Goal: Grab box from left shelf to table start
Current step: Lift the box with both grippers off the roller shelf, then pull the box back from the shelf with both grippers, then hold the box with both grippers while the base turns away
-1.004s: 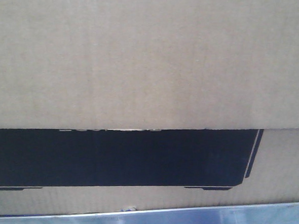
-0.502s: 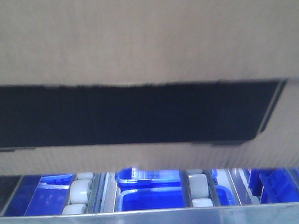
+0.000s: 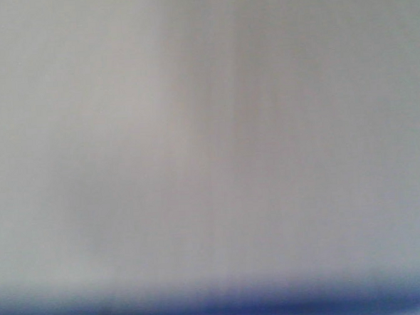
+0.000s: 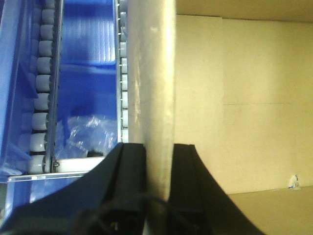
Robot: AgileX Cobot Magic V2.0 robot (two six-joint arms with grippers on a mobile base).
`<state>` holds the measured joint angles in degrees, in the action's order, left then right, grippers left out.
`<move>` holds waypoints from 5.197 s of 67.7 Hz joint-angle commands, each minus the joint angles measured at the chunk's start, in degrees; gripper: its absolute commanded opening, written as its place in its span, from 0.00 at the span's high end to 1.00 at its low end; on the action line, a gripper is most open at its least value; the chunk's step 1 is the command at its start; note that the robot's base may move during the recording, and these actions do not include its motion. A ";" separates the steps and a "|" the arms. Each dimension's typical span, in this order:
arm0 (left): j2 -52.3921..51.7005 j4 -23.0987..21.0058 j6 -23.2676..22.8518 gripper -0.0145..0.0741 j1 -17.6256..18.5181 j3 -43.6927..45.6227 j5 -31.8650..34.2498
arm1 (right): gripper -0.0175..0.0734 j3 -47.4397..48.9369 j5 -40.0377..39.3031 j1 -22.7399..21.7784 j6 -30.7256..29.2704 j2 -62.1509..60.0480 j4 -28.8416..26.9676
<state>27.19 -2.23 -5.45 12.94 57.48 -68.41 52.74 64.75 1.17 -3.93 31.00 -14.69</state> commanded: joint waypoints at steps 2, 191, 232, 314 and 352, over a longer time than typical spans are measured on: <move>-4.17 1.34 -0.08 0.94 0.24 1.06 7.77 | 0.74 0.63 -7.13 -0.24 -1.44 -5.56 2.48; -21.78 -3.64 0.47 0.95 0.27 0.29 7.43 | 0.74 3.03 -10.04 -0.24 -1.44 -23.72 -1.12; -21.78 -3.64 0.47 0.95 0.27 -9.64 7.40 | 0.74 3.03 -10.04 -0.24 -1.44 -23.72 -1.12; -21.68 -4.54 0.47 0.95 0.27 -13.44 7.19 | 0.74 3.03 -10.04 -0.24 -1.44 -23.72 -1.12; -21.71 -4.54 0.47 0.95 0.27 -13.44 7.19 | 0.74 3.03 -10.03 -0.24 -1.44 -23.72 -1.12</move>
<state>4.33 -7.09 -4.82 12.84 43.54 -59.51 54.18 57.45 1.10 -5.29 6.16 -16.91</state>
